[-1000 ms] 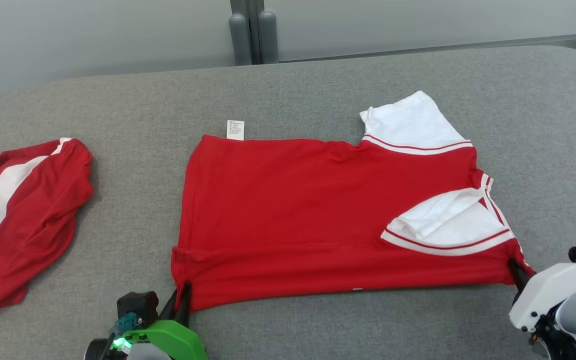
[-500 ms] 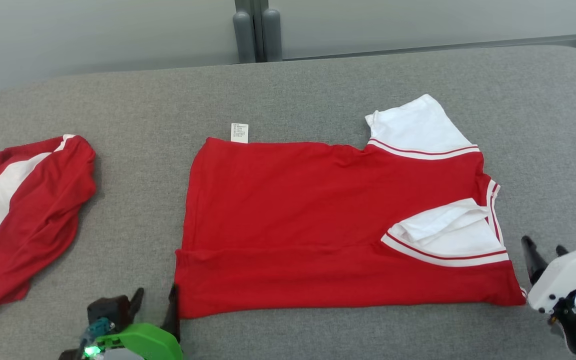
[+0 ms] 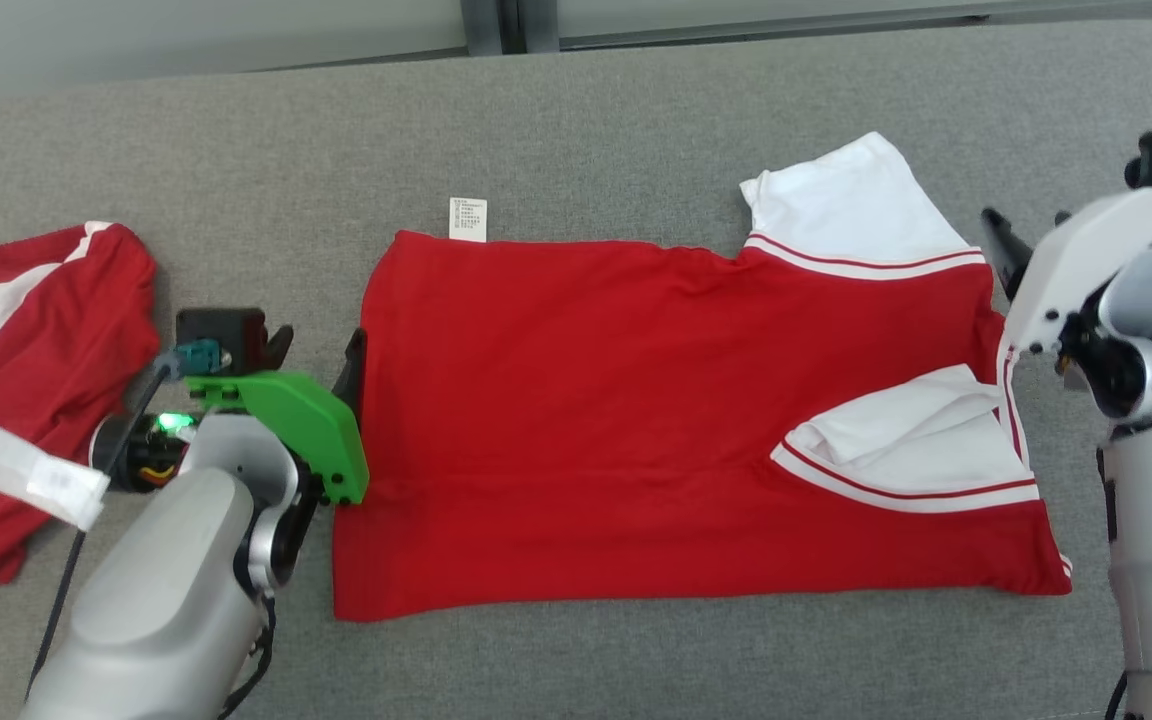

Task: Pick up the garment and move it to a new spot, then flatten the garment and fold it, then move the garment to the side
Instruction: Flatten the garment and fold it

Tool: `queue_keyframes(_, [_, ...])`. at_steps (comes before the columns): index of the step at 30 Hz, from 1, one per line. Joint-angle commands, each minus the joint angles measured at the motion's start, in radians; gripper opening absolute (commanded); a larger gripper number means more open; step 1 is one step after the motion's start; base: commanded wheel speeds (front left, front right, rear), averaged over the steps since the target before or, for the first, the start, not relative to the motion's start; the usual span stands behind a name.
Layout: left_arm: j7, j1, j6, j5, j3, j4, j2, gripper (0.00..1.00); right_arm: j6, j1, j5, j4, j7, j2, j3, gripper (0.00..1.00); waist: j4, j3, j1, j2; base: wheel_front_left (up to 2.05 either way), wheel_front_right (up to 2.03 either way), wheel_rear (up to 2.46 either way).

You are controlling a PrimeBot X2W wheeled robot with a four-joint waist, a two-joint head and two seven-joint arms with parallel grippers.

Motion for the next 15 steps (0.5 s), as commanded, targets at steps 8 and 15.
queue_keyframes(8, [0.071,-0.232,-0.042,0.0,-0.013,0.162,-0.07,1.0,0.0,-0.254,-0.071,0.243,-0.098,-0.011,0.058,1.0,-0.008,0.139,0.0,0.0,0.0,0.0,0.0])
queue_keyframes(15, [0.089,-0.347,-0.057,0.013,-0.027,0.242,-0.104,1.0,-0.001,-0.369,-0.096,0.372,-0.186,-0.015,0.062,1.0,0.001,0.204,0.0,0.0,0.0,0.0,0.0])
